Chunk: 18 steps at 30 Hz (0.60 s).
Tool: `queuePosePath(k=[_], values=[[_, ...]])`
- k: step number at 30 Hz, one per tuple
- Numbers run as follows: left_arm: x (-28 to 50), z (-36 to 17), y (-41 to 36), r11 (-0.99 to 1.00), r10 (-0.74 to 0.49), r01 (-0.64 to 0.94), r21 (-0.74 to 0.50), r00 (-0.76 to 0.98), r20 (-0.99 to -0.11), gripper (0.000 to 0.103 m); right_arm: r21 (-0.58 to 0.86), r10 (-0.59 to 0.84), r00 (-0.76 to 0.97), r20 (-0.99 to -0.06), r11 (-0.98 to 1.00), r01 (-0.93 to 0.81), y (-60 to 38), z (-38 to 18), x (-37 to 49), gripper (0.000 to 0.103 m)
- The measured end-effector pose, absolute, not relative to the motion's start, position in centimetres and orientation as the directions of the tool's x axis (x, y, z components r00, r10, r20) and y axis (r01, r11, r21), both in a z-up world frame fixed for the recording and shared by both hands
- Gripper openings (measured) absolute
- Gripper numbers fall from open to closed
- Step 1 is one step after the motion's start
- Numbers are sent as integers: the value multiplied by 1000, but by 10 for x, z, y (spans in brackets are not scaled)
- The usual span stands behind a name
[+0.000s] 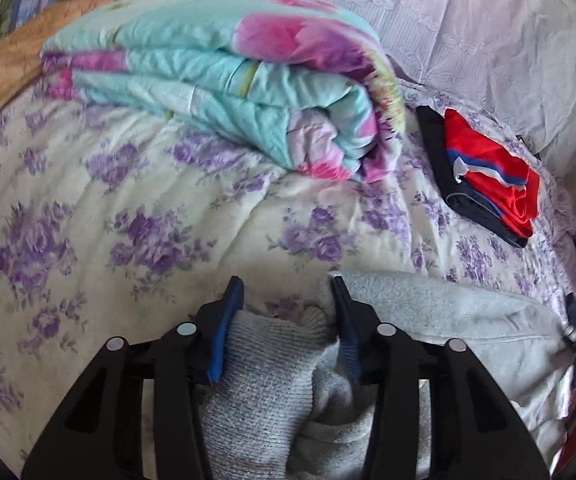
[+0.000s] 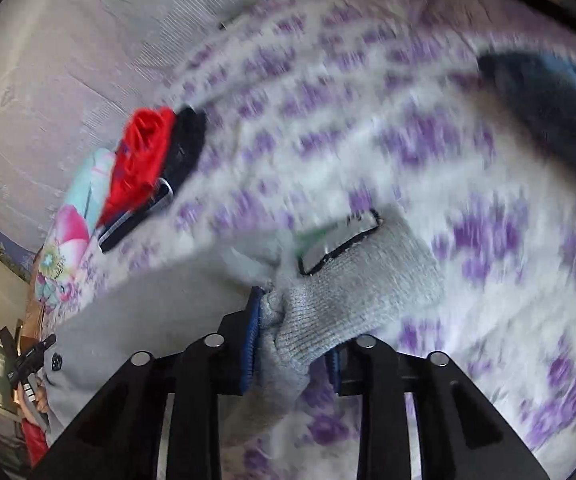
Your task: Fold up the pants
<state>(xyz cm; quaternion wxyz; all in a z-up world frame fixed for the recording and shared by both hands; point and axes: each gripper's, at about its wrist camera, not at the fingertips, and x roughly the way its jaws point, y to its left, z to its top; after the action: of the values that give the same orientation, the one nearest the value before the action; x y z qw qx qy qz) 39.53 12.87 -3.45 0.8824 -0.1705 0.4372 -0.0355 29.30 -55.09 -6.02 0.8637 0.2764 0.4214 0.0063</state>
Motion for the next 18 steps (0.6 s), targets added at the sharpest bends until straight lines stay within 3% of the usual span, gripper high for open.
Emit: queuePosePath(k=[4,7,10,15,18], values=[[370,-26,165,875,-266,-142,-463,657,-705,58,568,249,719,-649,787,241,-567,-55,256,42],[333,-13,177,903,-181,-166,-396,690,-701,64,502,172,749,-639,832,237,-562,-34,218,46],[284,-15,180,917,-175,-147,-370,685,-707,64,448,194,741,-642,880,157,-537,-25,185,64],[221,-37,192,869,-303,-124,-479,632,-713,64,412,225,710,-668,906,101,-510,-32,145,64],[203,-51,178,873,-320,-126,-471,580,-749,64,431,251,702,-667,898,88,-504,-37,129,64]])
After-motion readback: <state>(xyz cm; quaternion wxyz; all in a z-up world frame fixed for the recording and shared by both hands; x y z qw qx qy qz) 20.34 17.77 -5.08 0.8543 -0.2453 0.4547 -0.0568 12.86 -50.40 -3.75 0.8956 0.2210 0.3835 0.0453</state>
